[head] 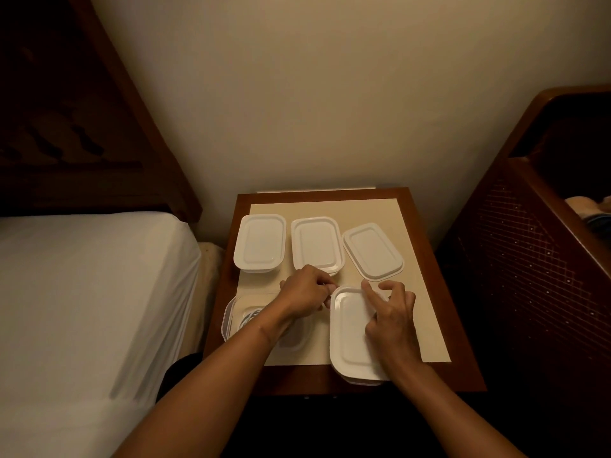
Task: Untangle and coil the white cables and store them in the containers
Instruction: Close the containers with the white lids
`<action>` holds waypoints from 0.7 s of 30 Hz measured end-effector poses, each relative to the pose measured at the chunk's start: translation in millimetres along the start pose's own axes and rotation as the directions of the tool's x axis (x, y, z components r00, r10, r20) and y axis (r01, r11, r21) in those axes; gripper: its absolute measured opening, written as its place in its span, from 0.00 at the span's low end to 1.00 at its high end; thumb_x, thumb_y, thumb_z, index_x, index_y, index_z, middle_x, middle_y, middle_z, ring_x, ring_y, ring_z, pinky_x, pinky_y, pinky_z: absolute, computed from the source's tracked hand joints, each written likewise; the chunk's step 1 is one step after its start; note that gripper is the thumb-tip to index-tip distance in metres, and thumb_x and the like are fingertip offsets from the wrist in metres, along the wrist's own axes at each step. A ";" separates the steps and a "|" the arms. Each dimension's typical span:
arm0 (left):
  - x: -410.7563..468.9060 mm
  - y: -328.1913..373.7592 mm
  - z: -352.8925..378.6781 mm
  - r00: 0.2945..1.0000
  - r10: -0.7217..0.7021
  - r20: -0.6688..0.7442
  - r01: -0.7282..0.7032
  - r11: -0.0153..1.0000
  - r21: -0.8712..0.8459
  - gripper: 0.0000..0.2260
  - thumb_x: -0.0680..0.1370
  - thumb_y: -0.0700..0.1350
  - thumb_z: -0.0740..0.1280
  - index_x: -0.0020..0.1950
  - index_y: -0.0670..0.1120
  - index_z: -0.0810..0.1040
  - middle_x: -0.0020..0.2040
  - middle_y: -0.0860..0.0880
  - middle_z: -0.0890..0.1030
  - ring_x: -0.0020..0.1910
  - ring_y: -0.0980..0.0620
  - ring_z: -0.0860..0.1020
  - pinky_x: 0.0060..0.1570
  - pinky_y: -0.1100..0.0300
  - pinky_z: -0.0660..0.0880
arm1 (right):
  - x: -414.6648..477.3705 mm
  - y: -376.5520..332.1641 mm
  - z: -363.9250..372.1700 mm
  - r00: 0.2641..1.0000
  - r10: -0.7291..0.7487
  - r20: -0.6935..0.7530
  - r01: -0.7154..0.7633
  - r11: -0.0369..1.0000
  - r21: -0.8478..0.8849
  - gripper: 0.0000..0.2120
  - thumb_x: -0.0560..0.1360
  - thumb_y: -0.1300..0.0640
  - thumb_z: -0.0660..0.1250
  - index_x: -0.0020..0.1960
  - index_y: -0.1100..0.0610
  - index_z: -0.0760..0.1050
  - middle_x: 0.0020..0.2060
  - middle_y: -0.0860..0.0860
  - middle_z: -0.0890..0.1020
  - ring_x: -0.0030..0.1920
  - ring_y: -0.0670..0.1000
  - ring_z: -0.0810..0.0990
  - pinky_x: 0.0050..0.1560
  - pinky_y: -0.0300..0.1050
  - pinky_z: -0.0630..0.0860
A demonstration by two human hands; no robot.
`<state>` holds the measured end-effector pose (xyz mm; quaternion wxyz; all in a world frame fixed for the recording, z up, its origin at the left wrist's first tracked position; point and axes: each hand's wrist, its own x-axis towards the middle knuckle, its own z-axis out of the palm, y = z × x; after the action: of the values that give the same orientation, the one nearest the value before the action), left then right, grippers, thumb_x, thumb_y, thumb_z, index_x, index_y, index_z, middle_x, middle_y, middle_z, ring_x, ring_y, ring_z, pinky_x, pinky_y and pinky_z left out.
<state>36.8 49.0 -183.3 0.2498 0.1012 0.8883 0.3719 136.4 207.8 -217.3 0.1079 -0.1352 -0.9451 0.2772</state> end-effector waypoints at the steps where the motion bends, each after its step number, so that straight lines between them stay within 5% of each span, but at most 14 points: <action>1: -1.1 -0.1 -0.9 1.000 -0.004 0.004 0.004 1.000 -0.020 0.12 0.75 0.56 0.64 0.43 0.54 0.86 0.36 0.55 0.85 0.38 0.53 0.84 0.61 0.38 0.75 | 0.1 -0.1 0.2 1.000 -0.004 -0.004 0.004 1.000 -0.003 0.32 0.71 0.74 0.66 0.71 0.52 0.75 0.61 0.56 0.72 0.61 0.56 0.66 0.49 0.51 0.78; 6: -1.5 -1.3 -1.3 0.999 0.035 0.014 -0.036 0.998 0.059 0.11 0.72 0.60 0.73 0.45 0.54 0.87 0.38 0.57 0.85 0.41 0.56 0.83 0.57 0.40 0.78 | -1.2 2.3 3.3 0.999 -0.033 -0.034 0.030 0.998 -0.062 0.31 0.69 0.72 0.69 0.68 0.52 0.77 0.57 0.55 0.73 0.60 0.56 0.70 0.46 0.52 0.80; 12: -3.1 3.6 7.8 0.990 0.075 -0.122 -0.049 0.978 0.203 0.09 0.74 0.56 0.75 0.46 0.52 0.83 0.41 0.55 0.84 0.47 0.52 0.81 0.61 0.44 0.71 | 2.0 16.4 0.6 0.990 -0.046 0.131 0.030 0.993 0.118 0.26 0.81 0.66 0.57 0.76 0.49 0.67 0.65 0.52 0.73 0.62 0.53 0.70 0.58 0.47 0.74; 14: -8.2 5.6 14.8 0.963 0.170 -0.209 -0.081 0.923 0.375 0.10 0.77 0.56 0.71 0.52 0.52 0.83 0.46 0.52 0.85 0.51 0.48 0.80 0.62 0.46 0.65 | 0.5 19.7 0.4 0.985 -0.059 0.165 0.032 0.987 0.160 0.23 0.84 0.59 0.54 0.78 0.47 0.64 0.66 0.49 0.71 0.63 0.50 0.68 0.60 0.47 0.72; 17: -27.8 2.1 44.5 0.853 0.435 -0.288 -0.114 0.694 0.711 0.13 0.77 0.53 0.68 0.59 0.48 0.81 0.52 0.47 0.84 0.53 0.43 0.78 0.58 0.44 0.64 | -3.9 19.5 1.7 0.985 -0.035 0.167 0.010 0.989 0.149 0.22 0.85 0.55 0.54 0.78 0.45 0.61 0.65 0.51 0.71 0.61 0.50 0.67 0.58 0.48 0.73; 21: -48.3 -9.8 82.5 0.855 0.447 -0.264 -0.124 0.670 0.732 0.23 0.77 0.48 0.62 0.70 0.42 0.76 0.69 0.41 0.77 0.68 0.40 0.75 0.64 0.34 0.68 | -1.1 15.8 3.2 0.985 0.018 0.173 -0.043 0.988 0.146 0.23 0.84 0.53 0.55 0.79 0.49 0.59 0.67 0.51 0.70 0.63 0.50 0.67 0.60 0.46 0.70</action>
<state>121.0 74.8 -221.9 -0.0677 0.2453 0.9652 0.0608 139.6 218.7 -228.8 0.0319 -0.1168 -0.9253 0.3595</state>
